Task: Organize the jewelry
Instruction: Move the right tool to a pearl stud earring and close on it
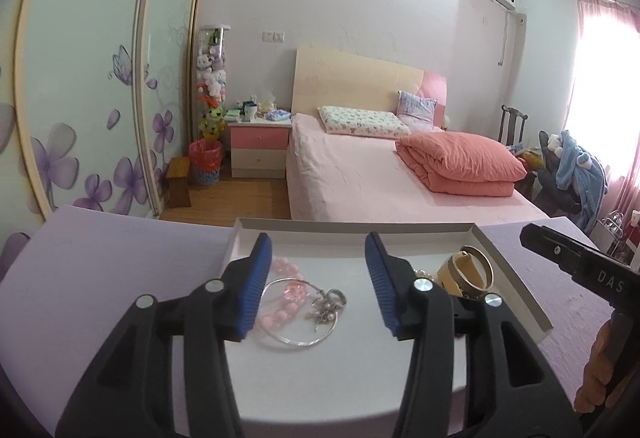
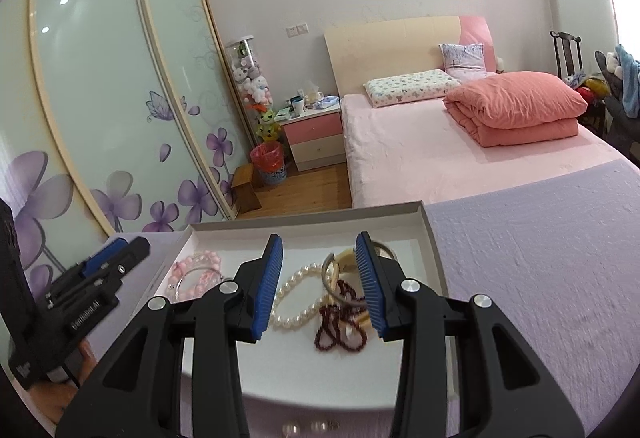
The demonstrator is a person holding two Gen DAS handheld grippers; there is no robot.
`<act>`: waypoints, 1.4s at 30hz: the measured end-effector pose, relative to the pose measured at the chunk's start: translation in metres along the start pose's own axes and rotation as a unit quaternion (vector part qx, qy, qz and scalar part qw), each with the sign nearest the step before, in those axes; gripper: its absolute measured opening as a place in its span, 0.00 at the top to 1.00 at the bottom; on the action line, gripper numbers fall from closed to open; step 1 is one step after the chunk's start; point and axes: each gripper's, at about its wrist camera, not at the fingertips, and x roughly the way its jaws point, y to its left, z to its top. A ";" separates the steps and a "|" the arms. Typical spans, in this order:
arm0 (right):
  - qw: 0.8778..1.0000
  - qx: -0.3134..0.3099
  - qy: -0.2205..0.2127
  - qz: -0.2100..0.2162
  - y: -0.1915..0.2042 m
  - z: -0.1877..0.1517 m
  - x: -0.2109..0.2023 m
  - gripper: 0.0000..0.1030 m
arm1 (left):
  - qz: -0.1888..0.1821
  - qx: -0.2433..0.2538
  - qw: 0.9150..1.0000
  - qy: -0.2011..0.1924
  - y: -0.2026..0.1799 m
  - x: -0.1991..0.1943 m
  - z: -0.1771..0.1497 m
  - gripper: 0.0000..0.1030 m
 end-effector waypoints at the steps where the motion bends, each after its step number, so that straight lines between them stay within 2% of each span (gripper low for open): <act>1: 1.000 -0.002 0.001 -0.001 0.000 -0.002 -0.003 0.61 | 0.003 0.002 1.000 -0.004 0.000 -0.007 -0.001 0.49; 11: 0.999 -0.024 0.032 -0.003 0.001 -0.042 -0.029 0.61 | 0.007 -0.003 1.000 -0.018 0.004 -0.081 -0.027 0.37; 16: 0.997 -0.042 0.070 -0.010 0.001 -0.065 -0.025 0.62 | 0.007 0.006 1.000 -0.020 0.002 -0.111 -0.041 0.33; 21: 0.993 -0.043 0.109 -0.013 -0.004 -0.081 -0.016 0.66 | 0.003 0.011 1.000 -0.027 -0.001 -0.131 -0.051 0.32; 29: 0.985 -0.065 0.158 -0.030 0.002 -0.094 -0.001 0.68 | -0.003 0.013 0.999 -0.029 -0.003 -0.137 -0.053 0.32; 42: 0.981 -0.079 0.174 -0.037 0.008 -0.096 0.008 0.72 | 0.002 0.013 1.000 -0.018 -0.001 -0.129 -0.054 0.32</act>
